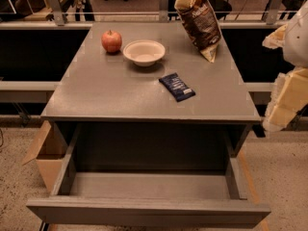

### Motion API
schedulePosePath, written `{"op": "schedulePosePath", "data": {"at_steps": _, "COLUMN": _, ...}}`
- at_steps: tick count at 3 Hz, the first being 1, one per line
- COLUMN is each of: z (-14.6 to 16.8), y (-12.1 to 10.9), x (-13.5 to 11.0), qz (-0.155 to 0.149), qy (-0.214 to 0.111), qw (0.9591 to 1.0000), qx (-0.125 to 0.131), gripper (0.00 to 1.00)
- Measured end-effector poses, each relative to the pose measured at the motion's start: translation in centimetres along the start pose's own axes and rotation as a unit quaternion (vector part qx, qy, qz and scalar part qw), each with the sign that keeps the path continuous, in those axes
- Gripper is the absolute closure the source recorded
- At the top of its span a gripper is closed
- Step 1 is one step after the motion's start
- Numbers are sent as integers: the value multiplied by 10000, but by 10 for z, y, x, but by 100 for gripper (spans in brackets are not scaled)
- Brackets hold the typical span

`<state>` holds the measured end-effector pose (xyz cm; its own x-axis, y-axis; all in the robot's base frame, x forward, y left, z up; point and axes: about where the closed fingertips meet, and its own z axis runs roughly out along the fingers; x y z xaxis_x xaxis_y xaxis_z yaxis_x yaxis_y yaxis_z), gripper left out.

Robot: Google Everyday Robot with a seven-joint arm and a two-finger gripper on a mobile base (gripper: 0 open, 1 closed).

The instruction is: Place rxbar blueberry into top drawer

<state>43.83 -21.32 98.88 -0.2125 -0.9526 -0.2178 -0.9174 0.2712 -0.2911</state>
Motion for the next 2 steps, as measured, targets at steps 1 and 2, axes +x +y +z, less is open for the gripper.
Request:
{"op": "schedulePosePath", "data": {"at_steps": 1, "z": 0, "y": 0, "x": 0, "qz": 0, "qy": 0, "qw": 10000, "qx": 1, "gripper": 0}}
{"op": "schedulePosePath", "data": {"at_steps": 2, "z": 0, "y": -2, "x": -1, "qz": 81, "qy": -60, "qw": 9999, "qx": 84, "gripper": 0}}
